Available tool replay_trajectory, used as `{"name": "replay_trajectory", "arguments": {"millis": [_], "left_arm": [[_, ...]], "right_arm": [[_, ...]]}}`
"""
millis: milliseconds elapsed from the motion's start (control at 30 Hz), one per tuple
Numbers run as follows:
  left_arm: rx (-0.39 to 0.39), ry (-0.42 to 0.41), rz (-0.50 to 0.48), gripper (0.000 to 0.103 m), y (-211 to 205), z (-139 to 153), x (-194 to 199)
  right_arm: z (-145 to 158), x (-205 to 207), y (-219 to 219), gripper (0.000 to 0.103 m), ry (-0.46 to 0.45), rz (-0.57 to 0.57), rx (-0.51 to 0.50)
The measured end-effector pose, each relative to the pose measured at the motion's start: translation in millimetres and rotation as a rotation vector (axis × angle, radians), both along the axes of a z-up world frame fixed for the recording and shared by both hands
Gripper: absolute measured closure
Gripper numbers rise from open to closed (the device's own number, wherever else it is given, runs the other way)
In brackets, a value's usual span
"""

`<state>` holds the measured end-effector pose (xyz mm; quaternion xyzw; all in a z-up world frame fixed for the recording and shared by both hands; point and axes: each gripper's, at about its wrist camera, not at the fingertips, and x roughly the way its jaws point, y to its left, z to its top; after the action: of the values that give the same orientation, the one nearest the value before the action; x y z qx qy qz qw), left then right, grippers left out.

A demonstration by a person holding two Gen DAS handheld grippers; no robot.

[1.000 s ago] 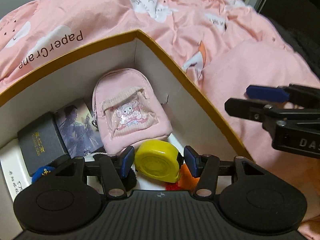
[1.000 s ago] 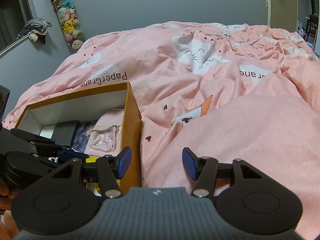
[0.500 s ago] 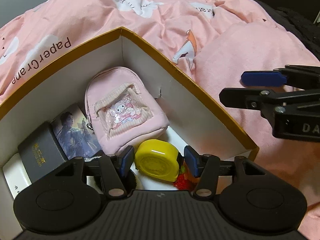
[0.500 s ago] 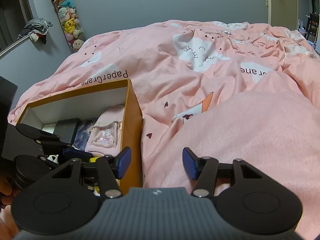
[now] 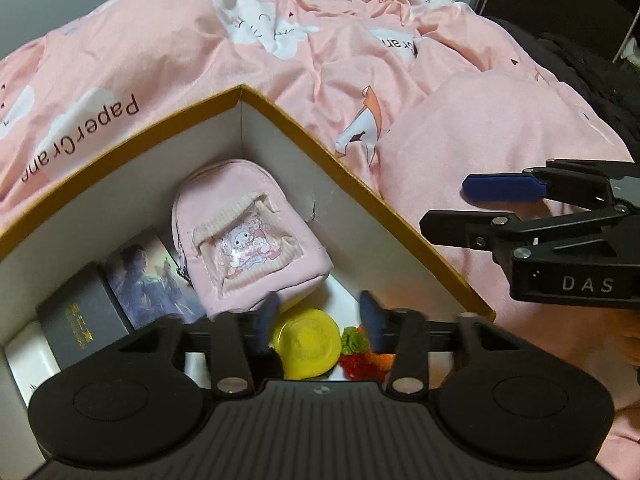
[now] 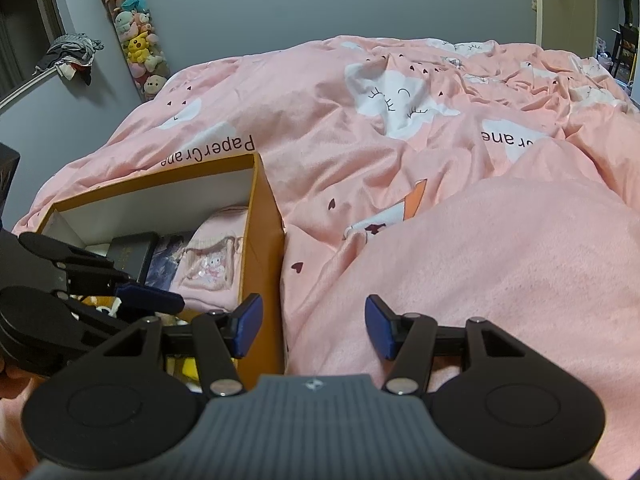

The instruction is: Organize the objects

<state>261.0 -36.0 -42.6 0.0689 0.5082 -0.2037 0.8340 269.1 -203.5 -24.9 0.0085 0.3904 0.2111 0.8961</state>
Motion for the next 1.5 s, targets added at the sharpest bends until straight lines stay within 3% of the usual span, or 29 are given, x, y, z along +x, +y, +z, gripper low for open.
{"name": "replay_trajectory", "arguments": {"millis": [133, 333, 467, 633, 867, 1033, 1133, 1333, 1500], "left_arm": [[-0.019, 0.012, 0.025, 0.078, 8.1, 1.0, -0.5], [-0.045, -0.046, 0.069, 0.078, 18.0, 20.4, -13.6], [-0.061, -0.151, 0.12, 0.078, 25.3, 51.9, -39.1], [-0.074, -0.317, 0.257, 0.078, 45.4, 93.7, -89.2], [-0.018, -0.511, 0.43, 0.074, 66.6, 137.0, -159.5], [-0.029, -0.557, 0.484, 0.041, 65.5, 141.7, -200.6], [-0.027, -0.564, 0.509, 0.027, 61.9, 141.3, -219.0], [0.033, -0.528, 0.608, 0.025, 62.1, 128.0, -237.2], [0.001, -0.498, 0.666, 0.025, 63.5, 108.9, -247.3]], "right_arm": [[-0.8, -0.7, 1.1, 0.045, 0.004, 0.005, -0.005], [5.9, -6.0, 2.8, 0.045, -0.005, 0.012, -0.003], [23.9, -18.7, 6.1, 0.045, -0.03, 0.034, 0.024], [54.4, -50.5, 16.3, 0.044, -0.094, 0.07, 0.045], [91.6, -113.3, 24.2, 0.034, -0.168, 0.128, 0.09], [105.4, -152.5, 28.7, 0.029, -0.212, 0.155, 0.083], [109.1, -173.9, 31.2, 0.021, -0.258, 0.166, 0.067], [102.9, -203.2, 33.0, 0.005, -0.306, 0.172, 0.055], [87.0, -207.1, 34.2, 0.003, -0.303, 0.129, 0.037]]}}
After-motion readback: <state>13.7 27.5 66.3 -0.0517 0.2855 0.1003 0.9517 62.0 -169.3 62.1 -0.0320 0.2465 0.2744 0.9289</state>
